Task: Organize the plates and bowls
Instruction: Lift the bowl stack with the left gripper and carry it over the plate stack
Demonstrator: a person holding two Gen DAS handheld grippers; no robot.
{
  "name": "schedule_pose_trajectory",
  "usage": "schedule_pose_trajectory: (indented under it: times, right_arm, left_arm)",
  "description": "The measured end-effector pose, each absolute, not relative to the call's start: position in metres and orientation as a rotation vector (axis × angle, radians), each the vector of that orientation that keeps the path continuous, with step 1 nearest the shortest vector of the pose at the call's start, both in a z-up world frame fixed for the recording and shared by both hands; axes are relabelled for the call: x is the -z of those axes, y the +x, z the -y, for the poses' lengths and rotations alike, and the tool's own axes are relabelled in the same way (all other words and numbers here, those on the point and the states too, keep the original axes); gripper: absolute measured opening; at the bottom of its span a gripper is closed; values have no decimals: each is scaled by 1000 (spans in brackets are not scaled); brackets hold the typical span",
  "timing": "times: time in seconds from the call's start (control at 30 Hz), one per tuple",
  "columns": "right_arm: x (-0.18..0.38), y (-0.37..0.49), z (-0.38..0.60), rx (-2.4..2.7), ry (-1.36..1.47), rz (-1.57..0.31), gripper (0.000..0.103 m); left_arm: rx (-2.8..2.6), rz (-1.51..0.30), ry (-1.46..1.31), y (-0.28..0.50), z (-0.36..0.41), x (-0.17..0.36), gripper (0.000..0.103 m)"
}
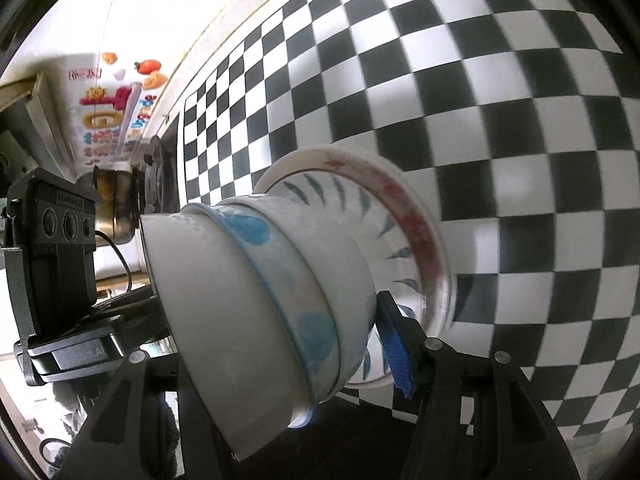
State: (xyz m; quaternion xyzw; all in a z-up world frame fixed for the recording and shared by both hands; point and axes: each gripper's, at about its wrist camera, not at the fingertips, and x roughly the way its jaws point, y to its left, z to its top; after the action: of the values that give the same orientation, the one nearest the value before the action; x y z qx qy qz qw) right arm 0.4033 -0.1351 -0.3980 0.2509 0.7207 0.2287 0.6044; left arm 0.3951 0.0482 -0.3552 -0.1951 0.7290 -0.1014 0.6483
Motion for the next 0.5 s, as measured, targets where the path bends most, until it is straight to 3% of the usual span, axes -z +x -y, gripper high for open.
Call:
schedule_pose_trajectory:
  times: [0.5]
  right_arm:
    - [415,416,112,-532,535,-1706,58]
  left_arm:
    - [209,-1676,-487,399,-65,373,45]
